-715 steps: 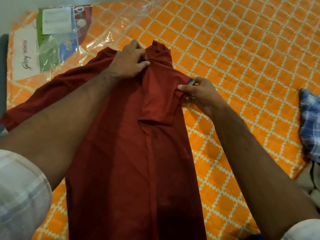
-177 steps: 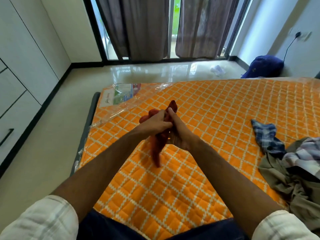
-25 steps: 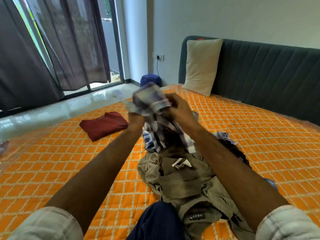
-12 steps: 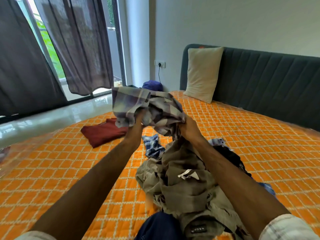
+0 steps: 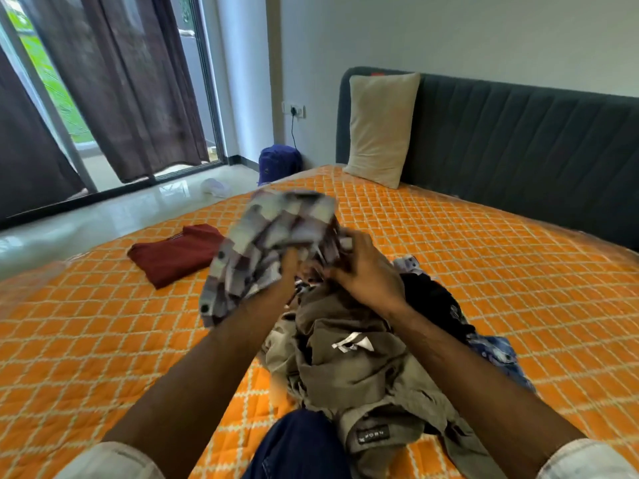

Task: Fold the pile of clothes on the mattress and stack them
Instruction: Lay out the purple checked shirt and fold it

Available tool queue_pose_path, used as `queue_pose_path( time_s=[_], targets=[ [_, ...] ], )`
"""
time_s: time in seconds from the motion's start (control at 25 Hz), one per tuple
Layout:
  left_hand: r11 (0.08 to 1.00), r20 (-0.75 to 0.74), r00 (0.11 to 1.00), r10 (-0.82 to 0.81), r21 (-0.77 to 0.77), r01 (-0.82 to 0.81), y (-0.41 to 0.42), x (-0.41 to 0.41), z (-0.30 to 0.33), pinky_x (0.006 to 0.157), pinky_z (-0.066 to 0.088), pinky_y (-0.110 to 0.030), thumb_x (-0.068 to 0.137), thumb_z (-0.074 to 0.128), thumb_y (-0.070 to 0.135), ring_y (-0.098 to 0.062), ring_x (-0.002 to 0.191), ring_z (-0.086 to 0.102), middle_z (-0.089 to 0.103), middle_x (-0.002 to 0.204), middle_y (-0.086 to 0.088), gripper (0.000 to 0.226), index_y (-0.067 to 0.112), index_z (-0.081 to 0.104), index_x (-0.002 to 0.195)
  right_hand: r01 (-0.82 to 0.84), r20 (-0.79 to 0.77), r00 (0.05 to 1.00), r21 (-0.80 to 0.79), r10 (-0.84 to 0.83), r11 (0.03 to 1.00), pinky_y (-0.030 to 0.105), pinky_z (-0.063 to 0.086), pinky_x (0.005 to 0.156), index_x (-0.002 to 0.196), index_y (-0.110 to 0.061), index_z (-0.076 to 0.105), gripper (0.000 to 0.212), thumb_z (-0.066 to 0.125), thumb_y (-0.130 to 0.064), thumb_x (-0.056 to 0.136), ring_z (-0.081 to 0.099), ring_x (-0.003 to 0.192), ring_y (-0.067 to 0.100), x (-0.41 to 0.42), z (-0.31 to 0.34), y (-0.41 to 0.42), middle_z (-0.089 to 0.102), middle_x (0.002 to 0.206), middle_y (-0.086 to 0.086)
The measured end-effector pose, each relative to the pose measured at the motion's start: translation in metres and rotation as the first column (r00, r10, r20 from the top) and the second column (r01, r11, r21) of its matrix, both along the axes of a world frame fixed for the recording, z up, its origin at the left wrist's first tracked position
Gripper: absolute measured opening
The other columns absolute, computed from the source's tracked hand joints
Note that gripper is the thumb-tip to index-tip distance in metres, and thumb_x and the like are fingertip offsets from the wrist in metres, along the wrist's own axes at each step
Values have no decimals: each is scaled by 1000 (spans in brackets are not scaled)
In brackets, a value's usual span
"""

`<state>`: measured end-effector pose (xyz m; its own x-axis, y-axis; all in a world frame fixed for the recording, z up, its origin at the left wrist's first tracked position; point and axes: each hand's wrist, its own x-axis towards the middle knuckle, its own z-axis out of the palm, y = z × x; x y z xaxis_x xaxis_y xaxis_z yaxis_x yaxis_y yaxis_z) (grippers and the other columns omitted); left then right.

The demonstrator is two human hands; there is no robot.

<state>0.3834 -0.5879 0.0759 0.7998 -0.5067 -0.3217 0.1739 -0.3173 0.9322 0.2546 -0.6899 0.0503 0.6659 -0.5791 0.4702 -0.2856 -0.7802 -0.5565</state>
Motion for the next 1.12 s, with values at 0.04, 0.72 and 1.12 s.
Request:
queue_pose_path(
  time_s=[0.04, 0.72, 1.12],
  targets=[
    [985, -32, 995, -91, -147, 85, 3, 2, 13, 87, 53, -32, 108, 22, 2, -11, 79, 70, 70, 81, -14, 38, -14, 55, 96, 8, -91, 996, -97, -17, 995, 30, 45, 92, 140, -29, 45, 68, 70, -54, 82, 54, 115, 16, 2, -11, 3, 56, 131, 0],
    [483, -21, 918, 397, -845, -228, 202, 182, 150, 86, 59, -43, 91, 64, 52, -29, 104, 71, 71, 122, -12, 54, 10, 68, 125, -52, -414, 899, 218, 141, 975, 43, 48, 96, 131, -12, 56, 51, 59, -20, 81, 56, 121, 36, 94, -52, -3, 57, 129, 15],
    [671, 176, 831, 528, -687, -281, 365, 211, 127, 100, 52, -34, 98, 54, 35, -25, 120, 62, 65, 131, -13, 41, 6, 64, 125, -645, -118, 548, 570, 828, 508, 30, 55, 76, 136, -18, 50, 46, 71, -18, 95, 67, 91, 14, 242, -15, 241, 69, 102, 0]
  ],
)
